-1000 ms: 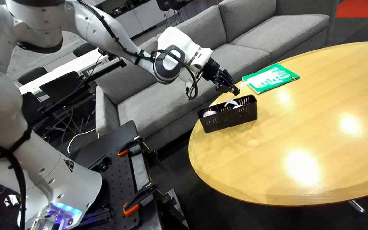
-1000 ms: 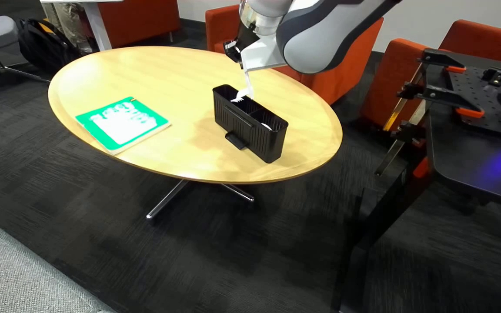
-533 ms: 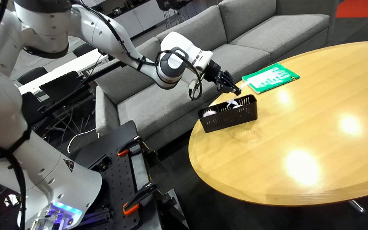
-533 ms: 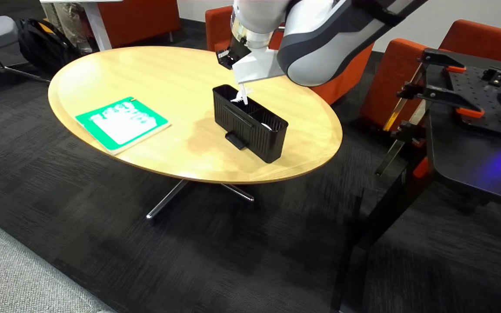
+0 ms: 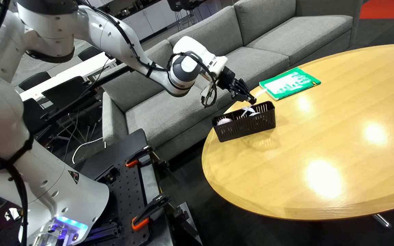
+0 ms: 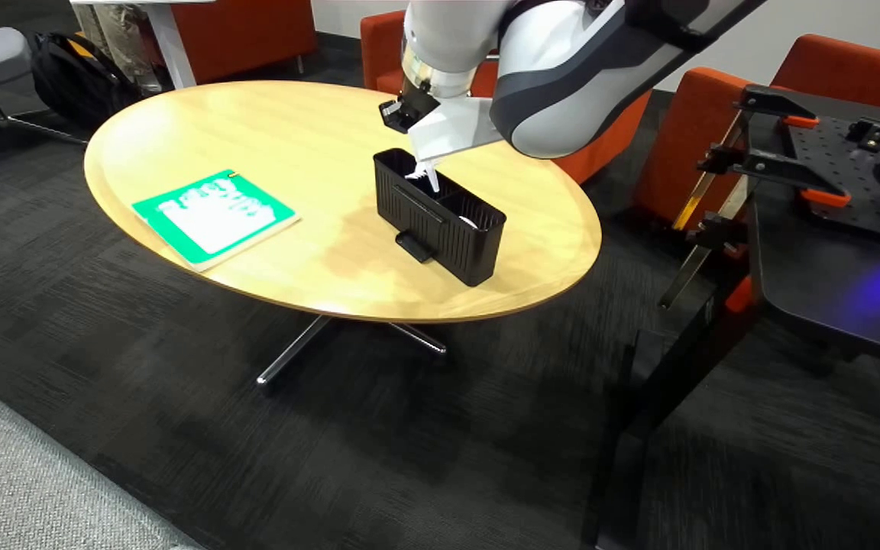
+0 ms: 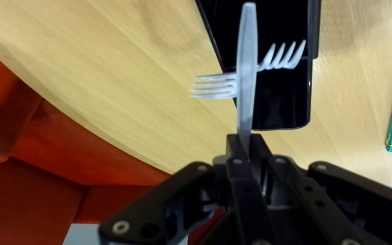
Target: Place the white fork inside the black cutlery holder
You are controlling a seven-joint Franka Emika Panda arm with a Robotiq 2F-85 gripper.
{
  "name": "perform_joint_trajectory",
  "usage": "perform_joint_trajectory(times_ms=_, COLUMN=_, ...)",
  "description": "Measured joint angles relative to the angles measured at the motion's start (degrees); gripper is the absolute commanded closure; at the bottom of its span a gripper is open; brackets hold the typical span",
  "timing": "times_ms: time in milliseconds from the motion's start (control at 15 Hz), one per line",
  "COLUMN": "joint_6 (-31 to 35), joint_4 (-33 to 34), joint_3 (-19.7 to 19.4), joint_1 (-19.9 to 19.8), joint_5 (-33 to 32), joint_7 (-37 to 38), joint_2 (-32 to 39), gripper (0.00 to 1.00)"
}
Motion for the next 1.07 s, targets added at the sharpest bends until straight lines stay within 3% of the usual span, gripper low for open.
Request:
perform_joint_trajectory(times_ms=67, joint_6=-0.1, joint_4=0.1, joint_3=0.3, joint_1=0.0, joint_5=-0.3, joint_7=0.0, joint_2=0.0, gripper=0.97)
perform_joint_trajectory(times_ms=133, joint_6=-0.1, joint_4=0.1, joint_3=0.7, joint_1=-0.1, joint_5=-0.4, joint_7=0.0, joint_2=0.0, gripper=0.71)
perform_joint_trajectory(times_ms=733, joint_6=-0.2, joint_4=0.4, joint_3=2.6, joint_1=-0.2, joint_5=-0.6, joint_7=0.1, joint_2=0.0, gripper=0.03)
perform_joint_trajectory(times_ms=1067, joint_6=-0.2, joint_4=-2.2, joint_3=-0.6, joint_1=1.1, joint_5=-0.6, joint_7=1.1, joint_2=-0.8, gripper=0.0)
